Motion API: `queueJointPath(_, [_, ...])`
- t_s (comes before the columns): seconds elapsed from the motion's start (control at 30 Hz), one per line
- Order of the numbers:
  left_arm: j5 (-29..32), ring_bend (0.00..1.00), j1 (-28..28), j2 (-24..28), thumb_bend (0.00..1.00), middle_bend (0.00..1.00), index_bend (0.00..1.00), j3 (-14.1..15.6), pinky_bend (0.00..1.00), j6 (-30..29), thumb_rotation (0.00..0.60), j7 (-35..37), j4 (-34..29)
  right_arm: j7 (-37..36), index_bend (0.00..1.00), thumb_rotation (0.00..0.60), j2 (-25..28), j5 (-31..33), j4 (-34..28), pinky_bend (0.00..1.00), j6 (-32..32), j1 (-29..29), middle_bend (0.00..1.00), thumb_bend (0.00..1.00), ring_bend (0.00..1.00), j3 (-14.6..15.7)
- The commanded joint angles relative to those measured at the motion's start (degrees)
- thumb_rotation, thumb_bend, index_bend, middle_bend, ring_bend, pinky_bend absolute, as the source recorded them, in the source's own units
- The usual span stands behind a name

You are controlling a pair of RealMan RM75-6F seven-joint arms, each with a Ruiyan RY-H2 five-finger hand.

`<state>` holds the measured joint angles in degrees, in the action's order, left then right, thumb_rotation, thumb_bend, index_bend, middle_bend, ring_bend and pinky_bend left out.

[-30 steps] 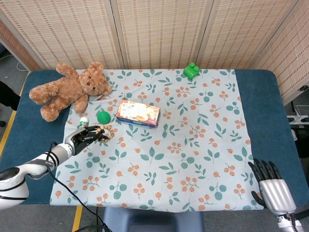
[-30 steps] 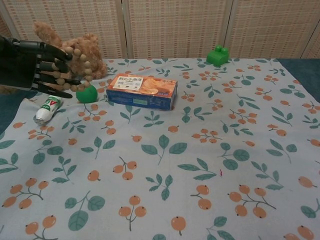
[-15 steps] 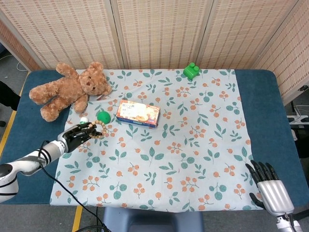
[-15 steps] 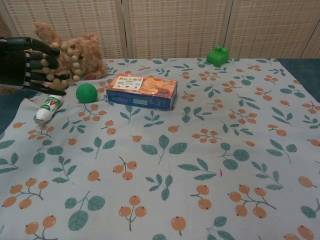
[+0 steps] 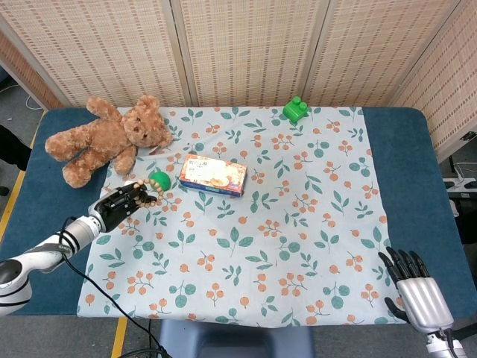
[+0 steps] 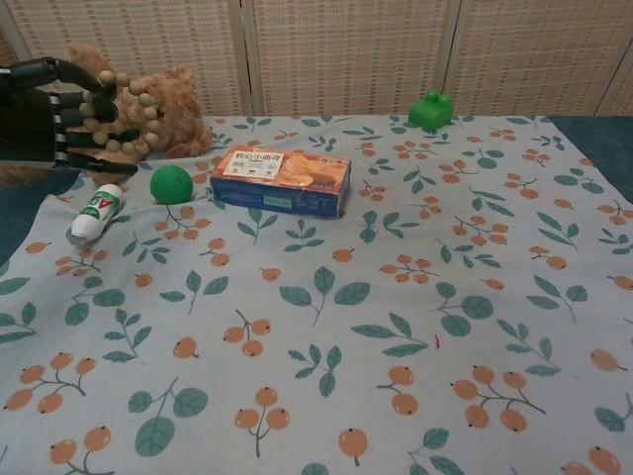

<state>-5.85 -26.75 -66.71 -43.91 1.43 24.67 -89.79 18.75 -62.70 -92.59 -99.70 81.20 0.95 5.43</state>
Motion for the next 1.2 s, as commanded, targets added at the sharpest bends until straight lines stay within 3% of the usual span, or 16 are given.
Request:
queueJointPath(0.03, [-4.32,0.33,1.85,-1.62,0.59,0.59,0.47,-1.72,0.05,0.62,0.426,0.9,0.76,0.05,0.0,0.6,-0.01,-0.01,0.02,0.0,0.09,0.02,0.0,0.24,0.0,-0.02])
queueJointPath(0.2, [-9.07,0.29,3.21,-2.84,0.53,0.52,0.42,-3.63,0.05,3.52,0.296,1.39,1.68,-0.02,0.0,0.6,0.01,-0.03,-0.06,0.0,-0.19,-0.07,0.0,0.24,0.0,0.13])
queueJointPath(0.33, [-11.5,0.29,4.04,-3.7,0.53,0.52,0.42,-4.76,0.05,5.31,0.282,2.19,2.42,-0.05,0.0,0.6,0.03,0.09,-0.06,0.0,-0.2,-0.08,0.0,0.24,0.0,0.09])
queueJointPath(0.5, [-12.05,0.29,5.41,-5.29,0.51,0.54,0.53,-6.73,0.04,8.48,0.261,4.73,4.31,-0.1,0.0,0.6,-0.01,0.07,0.02,0.0,-0.26,-0.15,0.0,0.24,0.0,0.09])
queueJointPath(0.67, [-13.82,0.29,6.94,-7.66,0.51,0.58,0.54,-9.01,0.04,10.07,0.308,4.43,5.93,-0.11,0.0,0.6,0.02,0.05,-0.03,0.0,-0.32,-0.2,0.0,0.24,0.0,0.12])
queueJointPath(0.97, [-17.22,0.29,7.09,-8.42,0.55,0.57,0.54,-9.4,0.04,9.58,0.349,4.63,5.99,0.15,0.0,0.6,-0.2,0.19,0.05,0.0,-0.31,-0.23,0.0,0.24,0.0,0.04])
queueJointPath(1.07, [-17.98,0.29,7.1,-8.51,0.61,0.58,0.55,-9.23,0.04,8.98,0.397,5.1,5.83,0.18,0.0,0.6,-0.22,0.06,0.04,0.0,-0.24,-0.2,0.0,0.24,0.0,0.1])
queueJointPath(1.2, [-19.36,0.29,6.95,-8.44,0.74,0.58,0.57,-8.54,0.04,7.72,0.507,5.51,5.1,0.05,0.0,0.6,-0.18,-0.04,0.04,0.0,-0.02,-0.13,0.0,0.24,0.0,0.12])
